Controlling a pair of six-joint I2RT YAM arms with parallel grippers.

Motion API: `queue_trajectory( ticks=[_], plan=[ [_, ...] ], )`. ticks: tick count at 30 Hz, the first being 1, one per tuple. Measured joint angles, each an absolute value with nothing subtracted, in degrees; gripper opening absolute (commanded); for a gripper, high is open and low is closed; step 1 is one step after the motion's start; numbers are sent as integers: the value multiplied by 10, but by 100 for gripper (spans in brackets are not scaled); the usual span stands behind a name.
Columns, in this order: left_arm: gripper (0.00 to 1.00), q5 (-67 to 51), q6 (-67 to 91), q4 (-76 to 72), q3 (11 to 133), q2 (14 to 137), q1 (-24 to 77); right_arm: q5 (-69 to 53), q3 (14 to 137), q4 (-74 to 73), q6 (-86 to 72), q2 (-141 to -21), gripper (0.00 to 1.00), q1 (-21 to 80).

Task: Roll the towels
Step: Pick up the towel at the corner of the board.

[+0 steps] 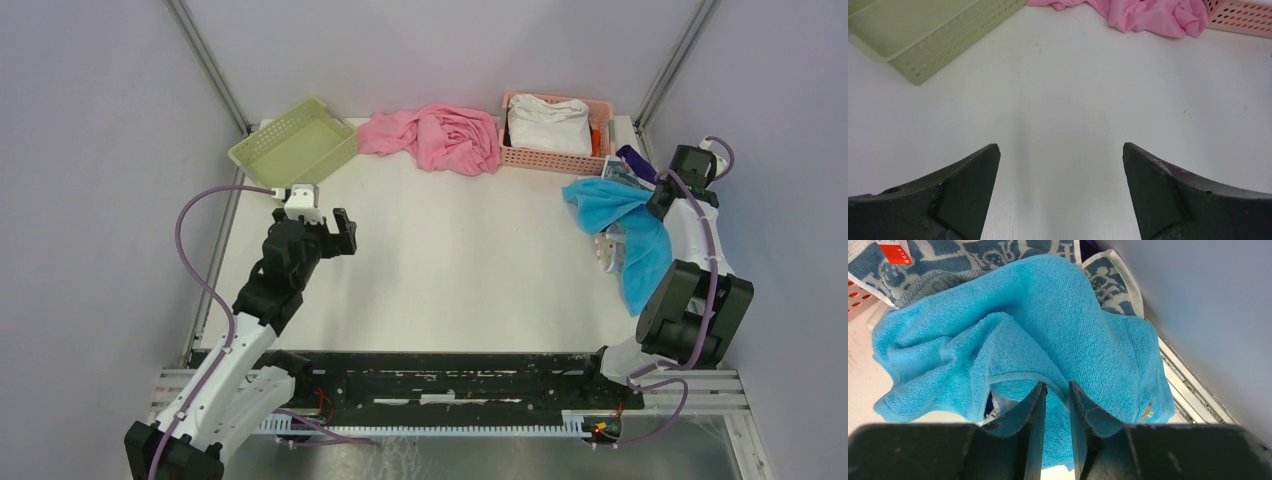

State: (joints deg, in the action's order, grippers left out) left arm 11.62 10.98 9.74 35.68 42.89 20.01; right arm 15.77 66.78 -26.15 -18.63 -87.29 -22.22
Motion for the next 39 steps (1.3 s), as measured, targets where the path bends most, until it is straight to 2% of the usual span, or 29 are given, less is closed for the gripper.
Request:
queue_trajectory(
  ticks=[7,15,18,20,23,25,27,35,39],
  plan=[
    [99,114,110,97,357,435,200,156,667,-258,-182,-881,27,-222],
    [99,114,110,98,357,434,200,156,667,-257,-177,-907,45,-222],
    [99,114,110,98,357,433,200,158,663,-256,-176,-918,45,-222],
    [99,113,110,98,357,431,200,163,659,-256,-175,-922,41,-222],
    [99,113,110,98,357,428,200,169,658,-255,-172,-926,24,-222],
    [99,112,110,98,357,426,200,171,658,-255,-168,-926,8,-222],
    [99,111,110,98,357,425,200,171,658,-254,-166,-926,1,-222],
    [99,104,110,98,357,421,200,175,662,-275,-155,-862,1,-203],
    [99,104,110,107,361,421,200,181,707,-299,-138,-823,1,-151]
  ],
)
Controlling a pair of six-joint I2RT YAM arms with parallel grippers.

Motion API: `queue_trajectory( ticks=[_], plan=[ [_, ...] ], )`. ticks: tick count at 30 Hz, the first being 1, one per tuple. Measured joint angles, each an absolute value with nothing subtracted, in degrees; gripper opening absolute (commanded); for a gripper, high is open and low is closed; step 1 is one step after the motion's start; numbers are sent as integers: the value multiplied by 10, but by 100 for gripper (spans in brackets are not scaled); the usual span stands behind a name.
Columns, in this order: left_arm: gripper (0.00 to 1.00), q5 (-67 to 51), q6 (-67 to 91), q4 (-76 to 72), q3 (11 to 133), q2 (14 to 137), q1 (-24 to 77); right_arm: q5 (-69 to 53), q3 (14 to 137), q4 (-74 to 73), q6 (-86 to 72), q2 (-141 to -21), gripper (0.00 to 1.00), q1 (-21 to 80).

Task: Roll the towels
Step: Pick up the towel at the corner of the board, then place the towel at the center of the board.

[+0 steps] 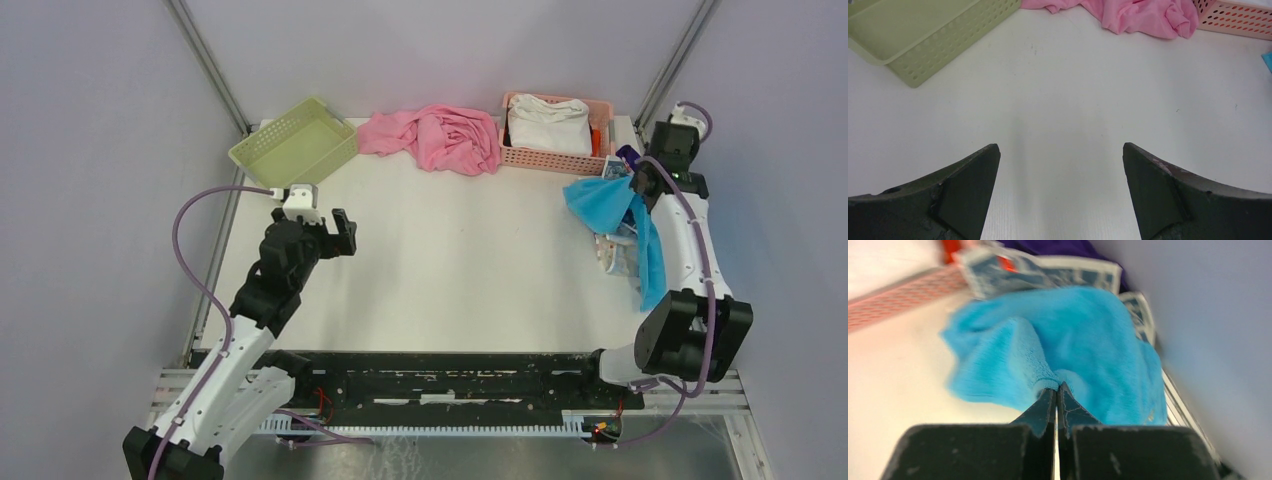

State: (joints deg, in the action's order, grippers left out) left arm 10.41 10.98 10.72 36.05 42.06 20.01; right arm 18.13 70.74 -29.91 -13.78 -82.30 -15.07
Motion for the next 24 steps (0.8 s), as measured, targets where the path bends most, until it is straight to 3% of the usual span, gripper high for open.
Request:
queue_trajectory(
  ticks=[9,16,18,21,24],
  plan=[
    [99,103,122,135,408,432,200,149,866,-343,-101,-816,1,35],
    [99,90,168,148,429,446,200,131,967,-352,-87,-850,3,238],
    [99,84,182,149,429,449,200,127,985,-347,-83,-875,12,301],
    [99,73,200,150,429,459,200,116,995,-343,-74,-922,35,382],
    [99,66,216,151,429,472,200,101,994,-353,-64,-967,47,437]
  ],
)
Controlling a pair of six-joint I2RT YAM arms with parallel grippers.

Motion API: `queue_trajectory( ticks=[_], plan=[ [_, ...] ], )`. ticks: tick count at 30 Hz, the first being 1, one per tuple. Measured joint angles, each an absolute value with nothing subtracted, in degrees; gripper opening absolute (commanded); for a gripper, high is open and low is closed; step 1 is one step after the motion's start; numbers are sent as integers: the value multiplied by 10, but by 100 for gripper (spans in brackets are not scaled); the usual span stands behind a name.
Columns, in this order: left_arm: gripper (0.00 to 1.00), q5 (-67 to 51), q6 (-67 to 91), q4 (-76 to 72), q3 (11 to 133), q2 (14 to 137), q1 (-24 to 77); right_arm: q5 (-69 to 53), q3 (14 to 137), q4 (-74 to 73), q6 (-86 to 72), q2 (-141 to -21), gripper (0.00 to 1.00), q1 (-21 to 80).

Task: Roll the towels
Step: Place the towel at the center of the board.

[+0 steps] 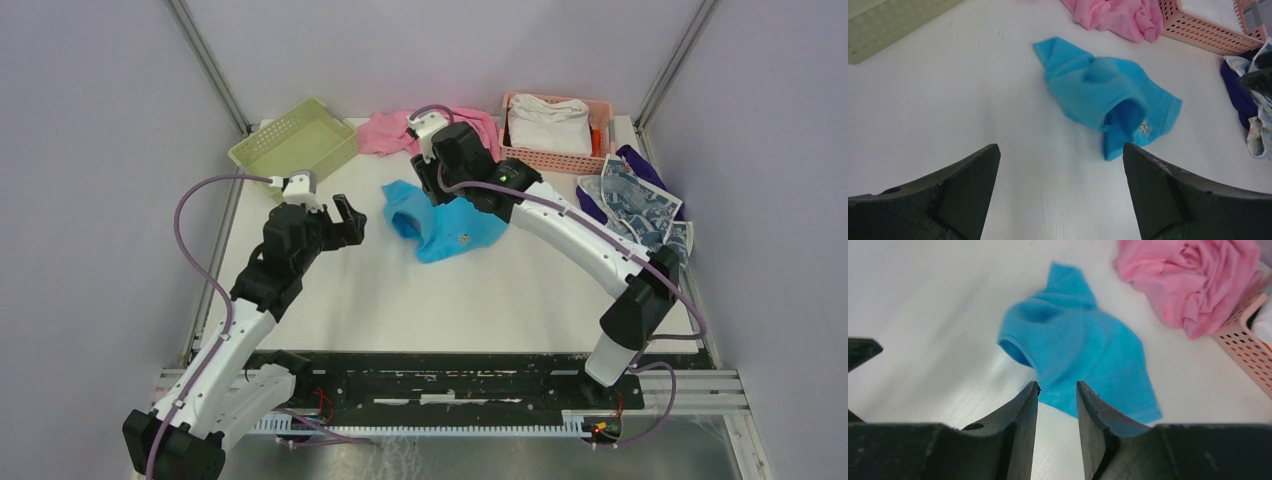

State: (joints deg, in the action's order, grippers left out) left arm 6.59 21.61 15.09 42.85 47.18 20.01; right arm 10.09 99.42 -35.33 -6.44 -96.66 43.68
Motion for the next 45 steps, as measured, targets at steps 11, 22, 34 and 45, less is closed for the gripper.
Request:
queue_trajectory(
  ticks=[11,22,34,45],
  plan=[
    [100,59,272,174,427,554,200,114,837,-351,-58,-928,60,429],
    [100,75,336,163,403,677,200,14,710,-267,-168,-951,67,307],
    [100,133,308,206,621,852,166,-6,772,-230,-225,-1097,62,220],
    [91,132,220,263,840,1094,143,10,872,-259,-195,-1178,57,224]
  ],
)
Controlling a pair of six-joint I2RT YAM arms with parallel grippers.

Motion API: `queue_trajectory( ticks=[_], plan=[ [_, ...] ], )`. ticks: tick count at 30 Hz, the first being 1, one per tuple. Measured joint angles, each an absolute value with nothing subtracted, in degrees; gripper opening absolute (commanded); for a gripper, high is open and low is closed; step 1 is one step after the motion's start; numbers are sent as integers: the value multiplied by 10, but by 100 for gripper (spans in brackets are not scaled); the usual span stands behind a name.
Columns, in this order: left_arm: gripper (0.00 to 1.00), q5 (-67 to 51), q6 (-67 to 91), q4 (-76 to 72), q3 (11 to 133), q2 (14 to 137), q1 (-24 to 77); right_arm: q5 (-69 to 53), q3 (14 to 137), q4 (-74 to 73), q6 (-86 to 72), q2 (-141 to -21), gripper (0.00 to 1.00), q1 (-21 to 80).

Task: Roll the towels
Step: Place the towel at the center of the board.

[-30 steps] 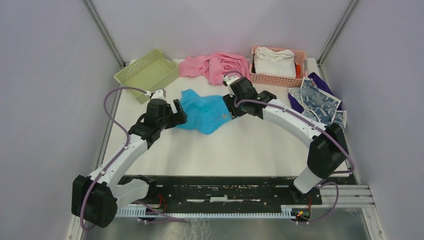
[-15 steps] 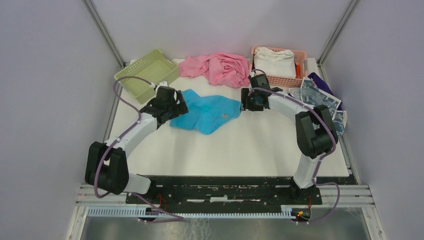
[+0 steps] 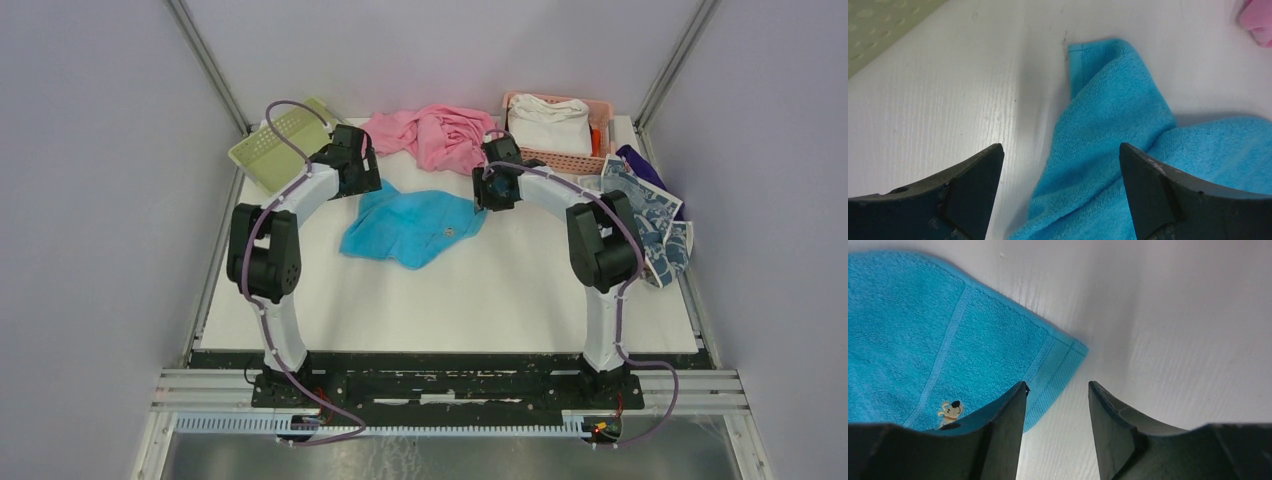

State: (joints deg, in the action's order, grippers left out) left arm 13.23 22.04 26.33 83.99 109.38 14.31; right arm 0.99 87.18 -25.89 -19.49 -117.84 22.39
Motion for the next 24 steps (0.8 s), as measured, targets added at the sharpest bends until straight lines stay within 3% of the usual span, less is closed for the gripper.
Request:
queue_trajectory(
  ticks=[8,14,24],
  plan=[
    [86,136,183,285,906,1164,138,6,910,-296,-181,-1224,48,224],
    [86,136,174,291,912,1176,136,50,918,-338,-153,-1227,24,224],
    [73,111,174,299,947,1203,136,105,885,-377,-117,-1199,24,200]
  ],
)
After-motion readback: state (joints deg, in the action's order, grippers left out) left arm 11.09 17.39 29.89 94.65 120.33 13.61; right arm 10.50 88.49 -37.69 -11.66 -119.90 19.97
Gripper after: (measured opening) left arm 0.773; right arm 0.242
